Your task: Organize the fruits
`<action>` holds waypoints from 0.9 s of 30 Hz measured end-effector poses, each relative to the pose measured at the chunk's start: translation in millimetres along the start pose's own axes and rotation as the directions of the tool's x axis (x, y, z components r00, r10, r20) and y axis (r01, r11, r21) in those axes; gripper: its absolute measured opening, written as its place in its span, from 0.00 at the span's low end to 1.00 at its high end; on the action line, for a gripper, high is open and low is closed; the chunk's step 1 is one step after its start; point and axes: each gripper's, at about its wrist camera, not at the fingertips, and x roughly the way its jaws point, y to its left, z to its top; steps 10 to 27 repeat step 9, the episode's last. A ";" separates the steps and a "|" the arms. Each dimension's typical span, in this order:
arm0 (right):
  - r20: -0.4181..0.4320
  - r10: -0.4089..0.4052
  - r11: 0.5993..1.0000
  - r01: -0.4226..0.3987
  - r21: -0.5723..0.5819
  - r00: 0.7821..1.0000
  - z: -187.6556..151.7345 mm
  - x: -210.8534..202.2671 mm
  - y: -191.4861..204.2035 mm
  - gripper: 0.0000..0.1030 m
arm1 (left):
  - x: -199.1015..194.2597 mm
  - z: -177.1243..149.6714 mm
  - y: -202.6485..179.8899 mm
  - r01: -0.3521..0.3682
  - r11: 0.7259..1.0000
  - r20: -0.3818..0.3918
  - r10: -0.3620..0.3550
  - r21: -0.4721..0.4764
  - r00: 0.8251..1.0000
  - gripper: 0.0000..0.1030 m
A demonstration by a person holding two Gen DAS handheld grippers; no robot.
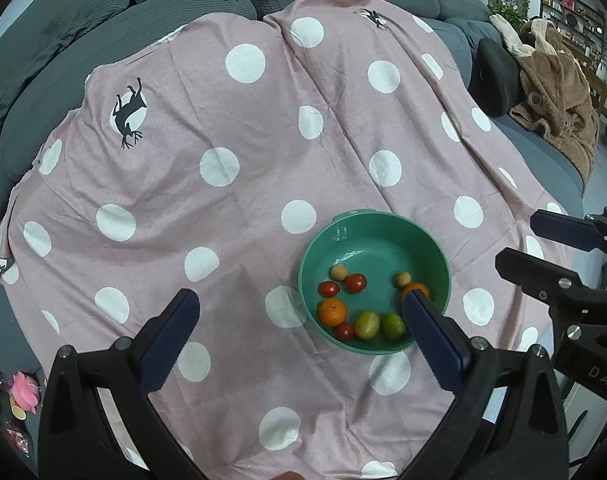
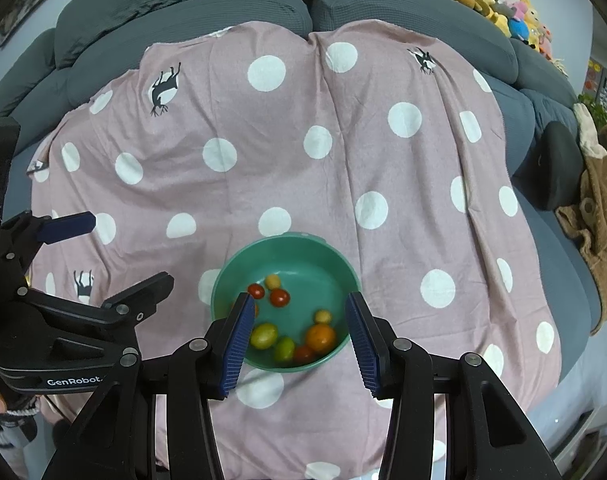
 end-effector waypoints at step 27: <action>0.000 0.001 1.000 -0.001 -0.001 1.000 -0.2 -0.3 0.0 0.46 | 0.7 1.2 2.6 0.008 1.000 0.004 -0.008 0.000 1.000 0.99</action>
